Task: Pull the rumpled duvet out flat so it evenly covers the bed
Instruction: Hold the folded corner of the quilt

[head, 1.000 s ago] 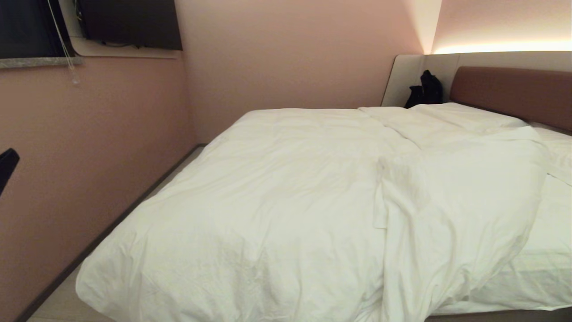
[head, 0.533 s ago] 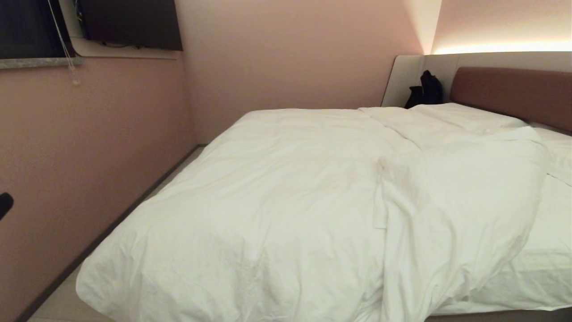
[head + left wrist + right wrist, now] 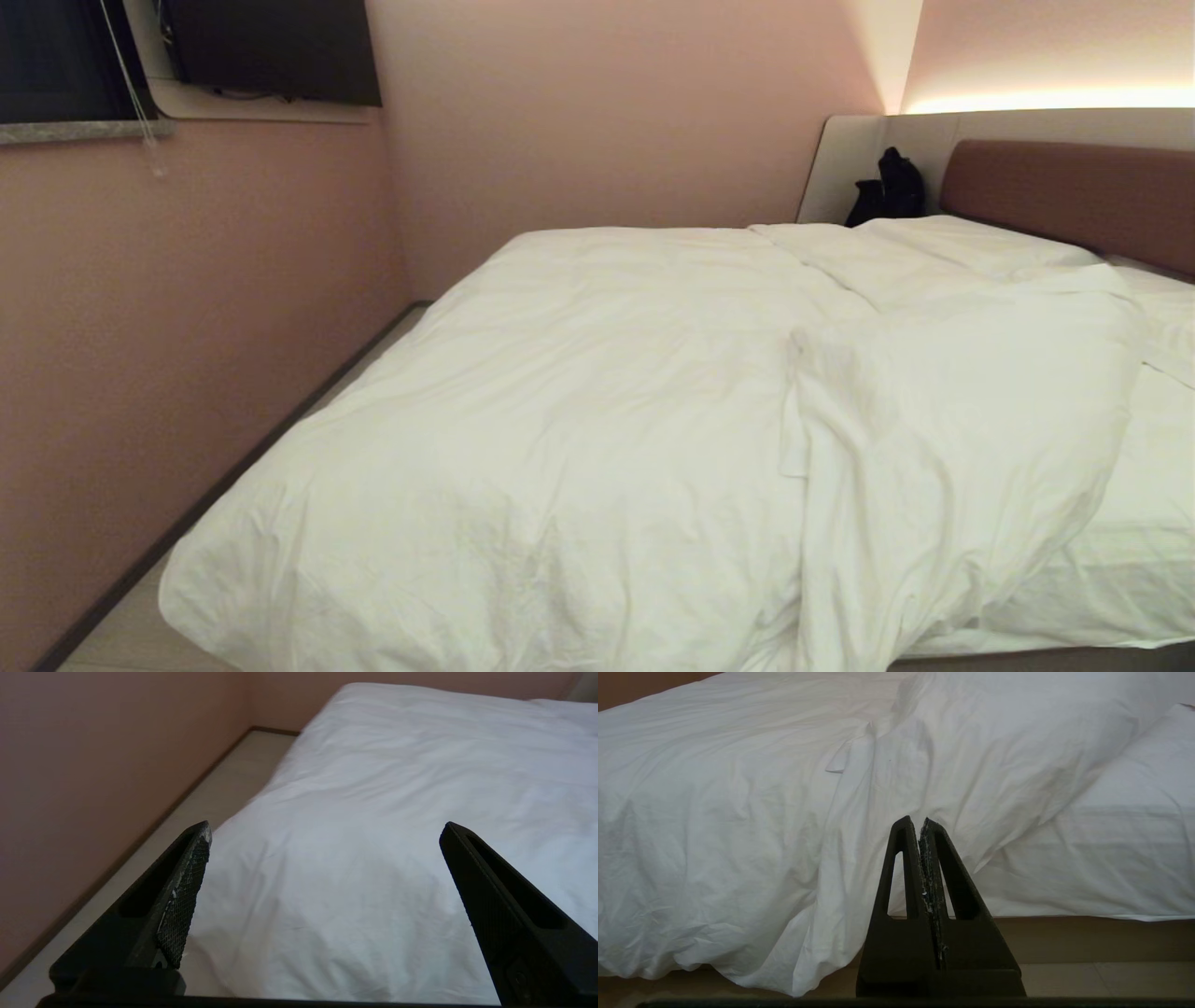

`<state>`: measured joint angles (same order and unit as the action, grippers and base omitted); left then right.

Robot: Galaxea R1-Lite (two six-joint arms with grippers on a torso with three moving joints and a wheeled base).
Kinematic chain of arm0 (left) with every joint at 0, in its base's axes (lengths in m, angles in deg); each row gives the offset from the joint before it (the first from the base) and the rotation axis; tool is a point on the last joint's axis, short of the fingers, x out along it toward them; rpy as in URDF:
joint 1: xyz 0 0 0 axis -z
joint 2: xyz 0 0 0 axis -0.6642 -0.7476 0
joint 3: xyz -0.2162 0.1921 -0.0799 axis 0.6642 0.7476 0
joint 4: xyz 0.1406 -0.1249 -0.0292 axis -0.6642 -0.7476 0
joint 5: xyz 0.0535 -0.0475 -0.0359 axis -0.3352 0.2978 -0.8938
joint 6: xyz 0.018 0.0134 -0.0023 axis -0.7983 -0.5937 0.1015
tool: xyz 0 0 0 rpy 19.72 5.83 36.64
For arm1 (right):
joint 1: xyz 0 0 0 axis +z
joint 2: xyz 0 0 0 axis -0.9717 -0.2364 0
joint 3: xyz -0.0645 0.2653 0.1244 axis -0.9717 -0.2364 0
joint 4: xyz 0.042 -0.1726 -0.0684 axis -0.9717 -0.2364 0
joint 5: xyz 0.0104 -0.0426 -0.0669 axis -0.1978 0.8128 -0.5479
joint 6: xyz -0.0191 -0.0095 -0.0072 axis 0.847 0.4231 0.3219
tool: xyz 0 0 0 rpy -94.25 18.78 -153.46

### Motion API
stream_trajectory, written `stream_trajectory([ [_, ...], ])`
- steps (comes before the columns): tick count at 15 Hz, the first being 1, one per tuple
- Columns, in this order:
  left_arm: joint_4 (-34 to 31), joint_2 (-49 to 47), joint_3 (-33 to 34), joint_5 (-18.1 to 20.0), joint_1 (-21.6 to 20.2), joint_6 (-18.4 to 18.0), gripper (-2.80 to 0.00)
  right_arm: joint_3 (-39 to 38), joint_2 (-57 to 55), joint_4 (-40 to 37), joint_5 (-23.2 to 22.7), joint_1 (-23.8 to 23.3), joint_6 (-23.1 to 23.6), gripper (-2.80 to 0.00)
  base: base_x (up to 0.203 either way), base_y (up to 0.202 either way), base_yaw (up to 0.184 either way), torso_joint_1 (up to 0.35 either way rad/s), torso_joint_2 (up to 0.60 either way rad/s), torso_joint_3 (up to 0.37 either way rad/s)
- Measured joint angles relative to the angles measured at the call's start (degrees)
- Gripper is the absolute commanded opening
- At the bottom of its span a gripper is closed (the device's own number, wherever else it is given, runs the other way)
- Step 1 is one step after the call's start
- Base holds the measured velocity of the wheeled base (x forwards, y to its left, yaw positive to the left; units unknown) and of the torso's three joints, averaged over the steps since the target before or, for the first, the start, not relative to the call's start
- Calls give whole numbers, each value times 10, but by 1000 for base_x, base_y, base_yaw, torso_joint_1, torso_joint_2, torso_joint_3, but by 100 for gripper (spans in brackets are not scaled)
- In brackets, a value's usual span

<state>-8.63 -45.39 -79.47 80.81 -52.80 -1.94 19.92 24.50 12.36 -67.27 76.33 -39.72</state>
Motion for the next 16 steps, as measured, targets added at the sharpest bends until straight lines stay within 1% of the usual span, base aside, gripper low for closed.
stream_trajectory([
  [2, -7, 6, -2, -45, 0, -8, 0, 0, 0, 0, 0, 0, 0, -280, 0, 0, 0, 0, 0, 0],
  [4, -8, 12, 3, -92, 0, -29, 0, 0, 0, 0, 0, 0, 0, -280, 0, 0, 0, 0, 0, 0],
  [5, -8, 14, 5, -100, 0, -34, 0, 0, 0, 0, 0, 0, 0, -280, 0, 0, 0, 0, 0, 0],
  [7, -8, 22, 11, -103, 0, -42, 0, 0, 0, 0, 0, 0, 0, -280, 0, 0, 0, 0, 0, 0],
  [9, -8, 39, 25, -106, 1, -61, 0, 0, 0, 0, 0, 0, 0, -280, 0, 0, 0, 0, 0, 0],
  [10, -8, 48, 30, -107, 7, -65, 0, 0, 0, 0, 0, 0, 0, -280, 0, 0, 0, 0, 0, 0],
  [13, -8, 86, 50, -127, 50, -79, 0, 0, 0, 0, 0, 0, 0, -280, 0, 0, 0, 0, 0, 0],
  [16, -8, 121, 71, -129, 90, -98, 0, 0, 0, 0, 0, 0, 0, -280, 0, 0, 0, 0, 0, 0],
])
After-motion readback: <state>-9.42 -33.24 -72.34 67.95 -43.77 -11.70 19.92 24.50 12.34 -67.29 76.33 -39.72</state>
